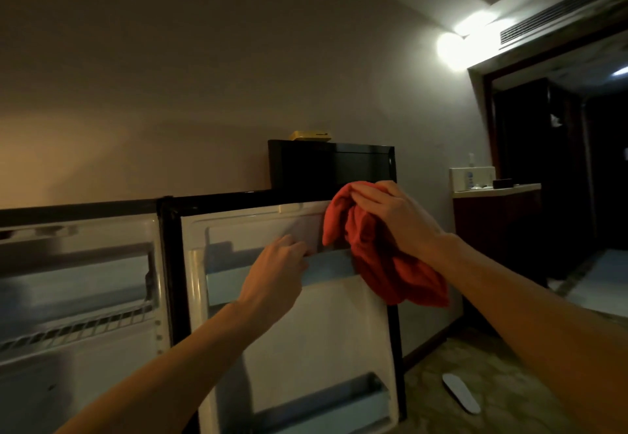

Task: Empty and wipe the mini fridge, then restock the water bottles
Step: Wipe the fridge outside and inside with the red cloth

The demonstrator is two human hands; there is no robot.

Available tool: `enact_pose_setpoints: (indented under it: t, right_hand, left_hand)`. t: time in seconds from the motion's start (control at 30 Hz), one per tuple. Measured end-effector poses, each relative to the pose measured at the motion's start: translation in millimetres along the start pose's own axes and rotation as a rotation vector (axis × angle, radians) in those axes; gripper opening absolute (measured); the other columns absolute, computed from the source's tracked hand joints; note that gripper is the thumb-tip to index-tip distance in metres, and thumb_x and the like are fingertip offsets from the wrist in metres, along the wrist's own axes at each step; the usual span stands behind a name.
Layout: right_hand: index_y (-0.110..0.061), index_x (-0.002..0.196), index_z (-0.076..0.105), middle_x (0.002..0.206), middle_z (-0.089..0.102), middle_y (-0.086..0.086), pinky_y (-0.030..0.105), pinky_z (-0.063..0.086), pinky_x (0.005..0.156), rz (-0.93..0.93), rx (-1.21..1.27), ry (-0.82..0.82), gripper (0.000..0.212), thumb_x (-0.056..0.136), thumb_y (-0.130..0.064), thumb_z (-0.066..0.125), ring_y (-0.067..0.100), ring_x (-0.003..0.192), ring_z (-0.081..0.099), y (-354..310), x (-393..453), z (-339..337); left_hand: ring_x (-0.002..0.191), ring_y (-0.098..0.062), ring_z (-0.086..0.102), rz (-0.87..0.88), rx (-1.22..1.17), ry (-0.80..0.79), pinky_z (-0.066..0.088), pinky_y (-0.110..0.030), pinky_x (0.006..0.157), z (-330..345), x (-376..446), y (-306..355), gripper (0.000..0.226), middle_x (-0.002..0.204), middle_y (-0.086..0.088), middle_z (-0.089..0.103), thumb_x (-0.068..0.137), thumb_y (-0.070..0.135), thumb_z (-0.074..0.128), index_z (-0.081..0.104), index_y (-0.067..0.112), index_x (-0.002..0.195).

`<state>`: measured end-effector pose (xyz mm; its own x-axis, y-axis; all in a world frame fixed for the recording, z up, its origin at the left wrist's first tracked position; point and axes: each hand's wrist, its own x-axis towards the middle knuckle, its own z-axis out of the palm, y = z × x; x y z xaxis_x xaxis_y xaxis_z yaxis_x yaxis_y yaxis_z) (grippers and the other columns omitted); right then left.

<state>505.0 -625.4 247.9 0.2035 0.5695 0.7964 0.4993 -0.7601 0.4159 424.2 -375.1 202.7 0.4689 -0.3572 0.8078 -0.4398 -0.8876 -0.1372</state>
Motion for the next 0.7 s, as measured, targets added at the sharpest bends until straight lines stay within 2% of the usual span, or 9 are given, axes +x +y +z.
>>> enact_pose_setpoints:
  t: [0.1,0.2,0.3,0.4,0.43,0.5,0.53,0.63,0.7]
  right_hand:
    - [-0.012,0.142,0.047,0.143,0.049,0.006,0.037,0.044,0.103,0.019,-0.010,-0.042,0.069,0.079,-0.010,0.077,0.031,0.117,0.051,16,4,0]
    - [-0.019,0.142,0.048,0.137,0.053,0.004,0.034,0.043,0.101,0.210,0.168,-0.054,0.055,0.092,-0.042,0.056,0.028,0.118,0.049,29,-5,-4]
    - [-0.019,0.142,0.047,0.133,0.053,0.008,0.034,0.043,0.102,0.287,0.201,-0.114,0.057,0.092,-0.043,0.056,0.026,0.121,0.046,35,-28,9]
    - [-0.026,0.135,0.053,0.133,0.051,0.004,0.015,0.041,0.093,0.365,0.305,-0.160,0.057,0.091,-0.061,0.047,0.013,0.115,0.049,26,-62,32]
    - [-0.028,0.128,0.056,0.131,0.053,0.004,0.013,0.042,0.089,0.369,0.286,-0.129,0.049,0.093,-0.060,0.044,0.011,0.111,0.052,20,-73,38]
    - [-0.028,0.116,0.060,0.126,0.060,0.008,0.022,0.048,0.089,0.383,0.255,-0.101,0.022,0.100,-0.034,0.047,0.017,0.111,0.058,3,-94,44]
    - [-0.027,0.115,0.061,0.123,0.063,0.006,0.026,0.050,0.091,0.412,0.312,-0.104,0.020,0.099,-0.029,0.050,0.019,0.112,0.061,-5,-105,48]
    - [-0.059,0.120,0.057,0.135,0.058,-0.015,0.032,0.042,0.107,0.245,0.318,-0.117,0.030,0.097,-0.040,0.052,0.007,0.127,0.052,-20,-136,54]
    - [-0.054,0.131,0.051,0.138,0.057,-0.009,0.036,0.041,0.108,0.203,0.320,-0.155,0.040,0.096,-0.036,0.047,0.016,0.130,0.050,-16,-141,49]
  left_hand:
    - [0.089,-0.027,0.059,-0.053,-0.082,-0.035,0.038,-0.030,0.076,-3,0,-2,0.014,0.093,-0.008,0.062,0.089,0.005,0.059,0.072,0.009,0.095]
    - [0.096,-0.026,0.056,-0.108,-0.126,-0.047,0.038,-0.031,0.081,-1,0,-2,0.018,0.100,-0.009,0.061,0.093,0.007,0.058,0.070,0.011,0.106]
    - [0.096,-0.027,0.057,-0.138,-0.146,-0.002,0.039,-0.031,0.083,0,-4,3,0.018,0.102,-0.010,0.062,0.093,0.006,0.060,0.071,0.008,0.107]
    - [0.093,-0.030,0.058,-0.160,-0.143,0.033,0.039,-0.031,0.080,2,-8,4,0.017,0.101,-0.012,0.062,0.091,0.002,0.062,0.071,0.005,0.105]
    - [0.093,-0.032,0.059,-0.163,-0.143,0.034,0.040,-0.033,0.081,3,-8,4,0.017,0.101,-0.013,0.063,0.090,0.000,0.062,0.071,0.004,0.104]
    - [0.093,-0.035,0.060,-0.167,-0.139,0.043,0.043,-0.036,0.080,6,-8,4,0.017,0.100,-0.015,0.063,0.088,-0.002,0.063,0.071,0.004,0.102]
    - [0.093,-0.036,0.060,-0.171,-0.137,0.053,0.044,-0.037,0.080,7,-8,4,0.018,0.100,-0.016,0.064,0.087,-0.003,0.063,0.071,0.004,0.101]
    - [0.092,-0.039,0.060,-0.172,-0.128,0.063,0.047,-0.041,0.078,7,-9,6,0.021,0.101,-0.017,0.064,0.086,-0.004,0.061,0.071,0.004,0.101]
    - [0.092,-0.040,0.060,-0.155,-0.119,0.076,0.049,-0.042,0.078,7,-11,9,0.024,0.101,-0.017,0.064,0.085,0.000,0.058,0.072,0.005,0.103]
